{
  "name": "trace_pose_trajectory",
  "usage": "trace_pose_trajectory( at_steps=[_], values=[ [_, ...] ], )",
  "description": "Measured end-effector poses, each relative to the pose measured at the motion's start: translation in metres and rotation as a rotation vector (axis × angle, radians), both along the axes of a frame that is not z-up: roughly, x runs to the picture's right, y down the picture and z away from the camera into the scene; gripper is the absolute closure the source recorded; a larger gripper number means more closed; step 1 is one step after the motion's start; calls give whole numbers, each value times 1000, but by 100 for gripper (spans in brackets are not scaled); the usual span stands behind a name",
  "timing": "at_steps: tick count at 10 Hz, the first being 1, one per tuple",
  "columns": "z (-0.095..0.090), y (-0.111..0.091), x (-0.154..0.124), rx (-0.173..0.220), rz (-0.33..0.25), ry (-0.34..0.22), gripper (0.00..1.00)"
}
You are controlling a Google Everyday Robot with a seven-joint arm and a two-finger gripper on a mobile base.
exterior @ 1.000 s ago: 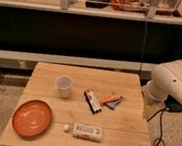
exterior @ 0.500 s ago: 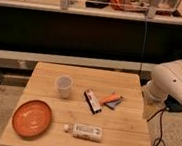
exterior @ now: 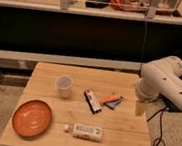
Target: Push the ceramic bowl across the table
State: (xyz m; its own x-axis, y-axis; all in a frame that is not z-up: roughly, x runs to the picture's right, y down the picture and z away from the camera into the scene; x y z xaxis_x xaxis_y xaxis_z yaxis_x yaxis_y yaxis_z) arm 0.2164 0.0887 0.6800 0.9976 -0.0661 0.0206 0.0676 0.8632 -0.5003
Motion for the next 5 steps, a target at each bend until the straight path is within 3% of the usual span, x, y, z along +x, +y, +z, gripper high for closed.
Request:
trace_pose_trajectory(
  at_steps=[5],
  values=[
    [-4,-16,-74,52,-105,-74,20]
  ],
)
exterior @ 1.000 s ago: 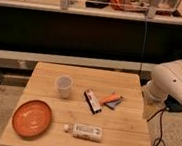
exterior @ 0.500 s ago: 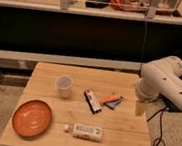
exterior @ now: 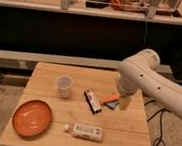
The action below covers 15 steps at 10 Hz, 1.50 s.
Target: Push the ceramic bowl across the table
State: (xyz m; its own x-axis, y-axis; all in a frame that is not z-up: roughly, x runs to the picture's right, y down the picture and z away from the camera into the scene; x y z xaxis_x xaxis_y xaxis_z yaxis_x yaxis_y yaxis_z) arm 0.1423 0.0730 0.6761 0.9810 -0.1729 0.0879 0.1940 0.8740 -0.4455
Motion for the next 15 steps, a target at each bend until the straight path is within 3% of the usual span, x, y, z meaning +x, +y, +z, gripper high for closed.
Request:
trace_pose_trajectory(
  at_steps=[5,8,12,15],
  values=[
    [-2,7,-77,29,-89,-81,20],
    [-3,11,-97,50,-121,-112,20],
    [-2,18,-157,97,-169,-163,20],
    [10,36,-182,113,-192,-202,20]
  ],
)
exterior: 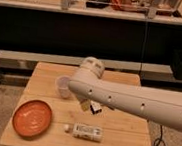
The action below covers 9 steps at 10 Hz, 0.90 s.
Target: Push the ceramic bowl across the table
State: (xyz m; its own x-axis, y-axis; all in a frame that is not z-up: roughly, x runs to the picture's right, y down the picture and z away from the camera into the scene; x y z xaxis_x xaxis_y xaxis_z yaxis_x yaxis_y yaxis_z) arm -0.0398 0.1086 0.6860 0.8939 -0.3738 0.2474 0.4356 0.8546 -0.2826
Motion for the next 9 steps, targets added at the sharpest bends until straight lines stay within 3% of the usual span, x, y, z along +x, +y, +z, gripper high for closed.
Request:
trace_pose_trajectory(
  at_steps=[2,4,9],
  values=[
    [9,3,-14,5,-8,-39,27],
    [14,3,-19,11,-9,-76,48],
    [29,25,-33,28,-9,-142,96]
  ],
)
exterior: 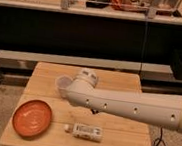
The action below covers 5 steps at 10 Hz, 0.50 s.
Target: Push the ceramic bowl across the table
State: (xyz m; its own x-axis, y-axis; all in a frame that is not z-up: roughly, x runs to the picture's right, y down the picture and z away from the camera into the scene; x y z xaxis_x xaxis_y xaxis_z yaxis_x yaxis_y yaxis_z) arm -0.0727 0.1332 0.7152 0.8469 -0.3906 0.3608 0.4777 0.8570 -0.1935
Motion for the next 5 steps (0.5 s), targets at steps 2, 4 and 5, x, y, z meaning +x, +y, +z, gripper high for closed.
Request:
trace_pose_trajectory(
  at_steps=[2,4,5],
  values=[
    [5,5,-7,3,-11,-23,99],
    [7,7,-10,13,-19,-39,94],
    [9,8,-15,15,-27,-60,82]
  ],
)
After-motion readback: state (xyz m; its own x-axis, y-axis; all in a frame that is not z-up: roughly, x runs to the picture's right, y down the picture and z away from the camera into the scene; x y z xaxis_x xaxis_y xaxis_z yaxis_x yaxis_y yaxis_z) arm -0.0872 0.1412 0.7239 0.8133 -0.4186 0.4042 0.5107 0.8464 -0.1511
